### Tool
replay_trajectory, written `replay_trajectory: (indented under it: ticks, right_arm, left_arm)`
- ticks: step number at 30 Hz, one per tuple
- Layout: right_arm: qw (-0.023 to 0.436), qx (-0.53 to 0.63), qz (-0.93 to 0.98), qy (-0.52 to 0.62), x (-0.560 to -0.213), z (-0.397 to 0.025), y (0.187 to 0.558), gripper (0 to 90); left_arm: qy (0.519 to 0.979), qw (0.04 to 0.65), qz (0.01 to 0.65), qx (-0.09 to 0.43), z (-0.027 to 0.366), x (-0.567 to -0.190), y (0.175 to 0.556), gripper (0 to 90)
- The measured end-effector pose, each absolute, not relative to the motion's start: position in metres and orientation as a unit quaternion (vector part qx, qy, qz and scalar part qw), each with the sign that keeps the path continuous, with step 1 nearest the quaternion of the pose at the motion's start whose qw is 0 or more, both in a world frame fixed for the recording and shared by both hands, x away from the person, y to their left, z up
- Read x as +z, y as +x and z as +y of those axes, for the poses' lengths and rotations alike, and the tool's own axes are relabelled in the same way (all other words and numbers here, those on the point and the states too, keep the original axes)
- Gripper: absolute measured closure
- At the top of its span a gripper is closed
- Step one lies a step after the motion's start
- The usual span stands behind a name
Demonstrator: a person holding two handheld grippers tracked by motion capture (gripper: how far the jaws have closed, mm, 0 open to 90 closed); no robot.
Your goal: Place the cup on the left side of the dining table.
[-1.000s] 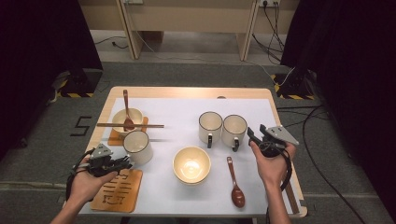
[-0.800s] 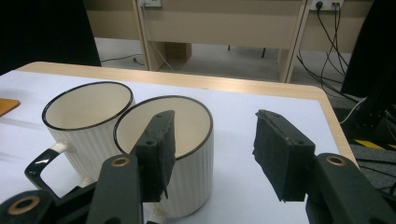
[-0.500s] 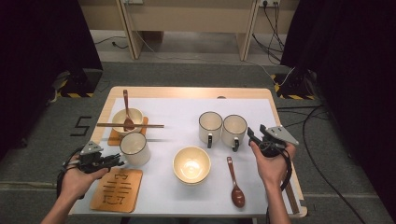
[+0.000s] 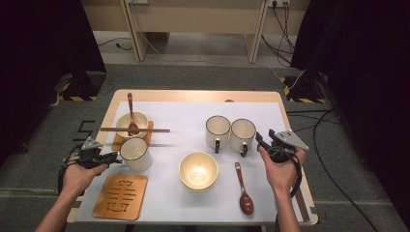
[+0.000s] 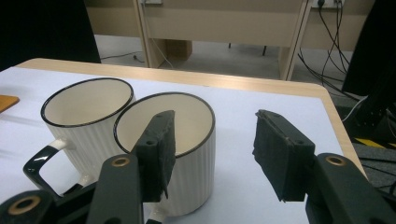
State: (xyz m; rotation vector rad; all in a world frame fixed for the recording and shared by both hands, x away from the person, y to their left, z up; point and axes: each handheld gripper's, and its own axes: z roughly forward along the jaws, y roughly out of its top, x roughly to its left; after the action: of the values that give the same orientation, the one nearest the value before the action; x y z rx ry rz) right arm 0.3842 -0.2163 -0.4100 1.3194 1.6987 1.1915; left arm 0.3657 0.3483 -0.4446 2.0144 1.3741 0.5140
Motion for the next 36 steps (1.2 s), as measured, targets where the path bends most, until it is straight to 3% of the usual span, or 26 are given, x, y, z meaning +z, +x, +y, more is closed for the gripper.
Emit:
replay_trajectory:
  ticks: [7,13,18,36]
  right_arm:
    - [0.337,0.457,0.651,0.504,-0.41,-0.217,0.384,48.5]
    - [0.336,0.458,0.65,0.505,-0.408,-0.217,0.383,48.5]
    - [0.338,0.459,0.65,0.503,-0.409,-0.217,0.384,48.5]
    - [0.337,0.458,0.65,0.504,-0.409,-0.217,0.384,48.5]
  left_arm:
    - [0.762,0.324,0.526,0.197,0.35,-0.446,0.366,76.4]
    - [0.747,0.334,0.529,0.224,0.355,-0.444,0.358,63.0]
    - [0.742,0.34,0.529,0.233,0.358,-0.442,0.351,57.2]
    - [0.736,0.354,0.52,0.25,0.358,-0.44,0.325,51.2]
